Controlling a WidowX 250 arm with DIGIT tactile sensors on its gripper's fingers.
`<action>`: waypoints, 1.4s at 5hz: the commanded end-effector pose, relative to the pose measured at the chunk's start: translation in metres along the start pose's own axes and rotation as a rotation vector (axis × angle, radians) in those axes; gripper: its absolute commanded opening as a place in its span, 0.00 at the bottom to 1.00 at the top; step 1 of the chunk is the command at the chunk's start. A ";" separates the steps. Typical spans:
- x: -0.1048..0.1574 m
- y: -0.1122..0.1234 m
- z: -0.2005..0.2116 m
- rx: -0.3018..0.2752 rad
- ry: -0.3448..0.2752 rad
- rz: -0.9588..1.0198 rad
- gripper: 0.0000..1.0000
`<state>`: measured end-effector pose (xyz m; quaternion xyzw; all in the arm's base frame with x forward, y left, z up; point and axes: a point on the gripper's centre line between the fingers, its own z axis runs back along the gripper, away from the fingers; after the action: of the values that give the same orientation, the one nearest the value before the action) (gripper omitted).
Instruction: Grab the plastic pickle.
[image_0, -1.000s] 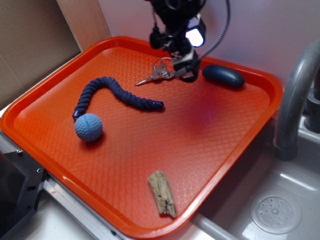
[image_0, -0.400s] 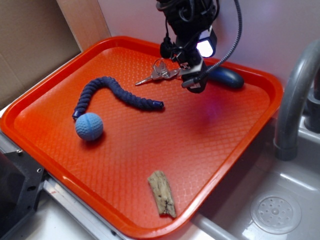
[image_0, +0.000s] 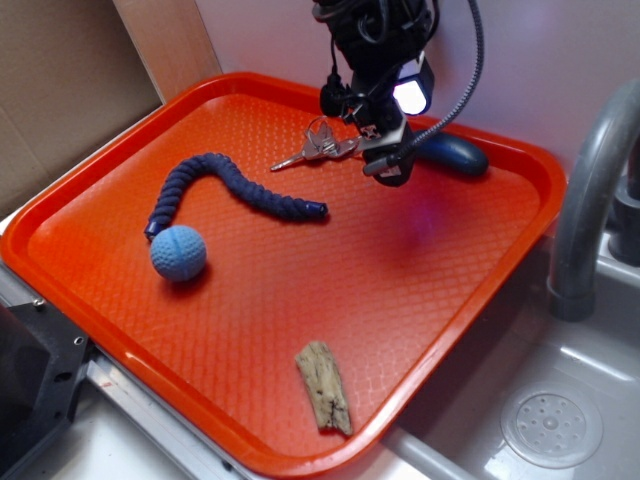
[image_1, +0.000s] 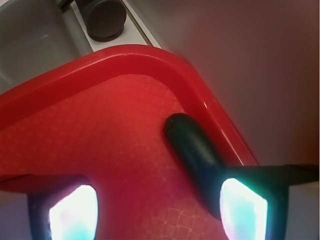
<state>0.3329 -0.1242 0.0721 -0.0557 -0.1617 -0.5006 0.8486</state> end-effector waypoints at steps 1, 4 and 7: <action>0.015 -0.019 0.021 0.124 -0.094 0.087 1.00; 0.029 0.001 -0.018 0.109 -0.034 0.140 1.00; 0.025 -0.030 -0.027 -0.020 -0.041 0.140 1.00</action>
<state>0.3320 -0.1480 0.0384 -0.0843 -0.1664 -0.4312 0.8828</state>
